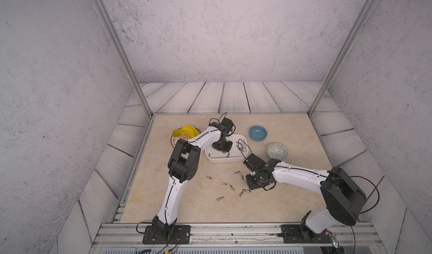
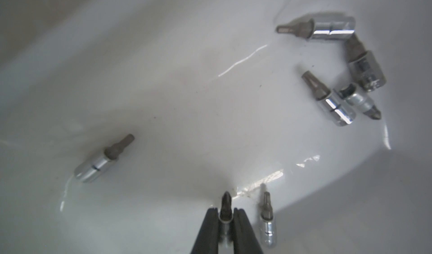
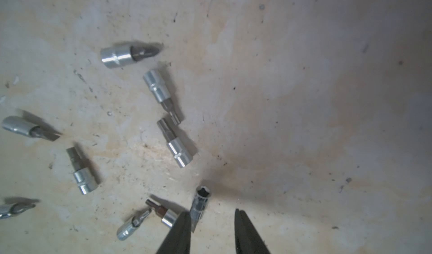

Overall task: Put the bit on the desktop into the storage box
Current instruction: Place the screwdriver bit in the storage box.

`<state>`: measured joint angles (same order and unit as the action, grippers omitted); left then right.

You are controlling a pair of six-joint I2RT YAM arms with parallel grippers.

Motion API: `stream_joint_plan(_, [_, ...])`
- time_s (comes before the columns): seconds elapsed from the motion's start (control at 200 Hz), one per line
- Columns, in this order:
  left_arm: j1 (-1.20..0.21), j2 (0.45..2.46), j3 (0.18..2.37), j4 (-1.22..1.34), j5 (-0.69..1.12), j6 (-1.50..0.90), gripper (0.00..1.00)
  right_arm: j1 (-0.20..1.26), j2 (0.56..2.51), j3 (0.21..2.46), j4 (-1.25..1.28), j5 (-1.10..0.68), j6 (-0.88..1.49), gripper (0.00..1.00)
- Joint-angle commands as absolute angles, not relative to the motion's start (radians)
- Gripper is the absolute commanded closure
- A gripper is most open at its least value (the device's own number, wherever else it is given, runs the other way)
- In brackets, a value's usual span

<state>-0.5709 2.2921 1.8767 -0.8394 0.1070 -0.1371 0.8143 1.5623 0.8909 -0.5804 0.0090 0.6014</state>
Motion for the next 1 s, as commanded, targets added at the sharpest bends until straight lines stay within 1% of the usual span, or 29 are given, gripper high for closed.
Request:
stream_joint_plan(0.0, [-0.561, 2.324, 1.904, -0.858, 0.125, -0.135, 1.00, 0.826, 1.581, 0.905, -0.572, 0.004, 0.617, 0.63])
stream_joint_plan(0.365, [-0.561, 2.349, 1.907, -0.857, 0.132, -0.150, 1.00, 0.841, 1.634, 0.903, -0.551, 0.009, 0.623, 0.64])
stream_joint_plan(0.405, [-0.561, 2.350, 1.907, -0.858, 0.132, -0.151, 0.96, 0.842, 1.637, 0.904, -0.549, 0.008, 0.623, 0.64])
stream_joint_plan(0.541, [-0.561, 2.347, 1.904, -0.859, 0.132, -0.152, 0.93, 0.846, 1.656, 0.912, -0.549, 0.015, 0.622, 0.66])
stream_joint_plan(0.576, [-0.561, 2.345, 1.904, -0.858, 0.132, -0.152, 0.90, 0.849, 1.662, 0.914, -0.551, 0.018, 0.621, 0.66])
stream_joint_plan(0.641, [-0.561, 2.339, 1.901, -0.857, 0.134, -0.154, 0.81, 0.851, 1.669, 0.916, -0.555, 0.023, 0.620, 0.67])
stream_joint_plan(0.721, [-0.561, 2.330, 1.899, -0.856, 0.138, -0.154, 0.76, 0.854, 1.678, 0.919, -0.563, 0.031, 0.620, 0.68])
stream_joint_plan(0.801, [-0.561, 2.318, 1.898, -0.851, 0.141, -0.154, 0.69, 0.857, 1.681, 0.919, -0.567, 0.036, 0.622, 0.69])
stream_joint_plan(0.901, [-0.561, 2.288, 1.888, -0.837, 0.141, -0.154, 0.57, 0.859, 1.684, 0.920, -0.572, 0.039, 0.621, 0.70])
stream_joint_plan(0.991, [-0.561, 2.249, 1.877, -0.818, 0.134, -0.157, 0.52, 0.859, 1.687, 0.923, -0.578, 0.039, 0.620, 0.73])
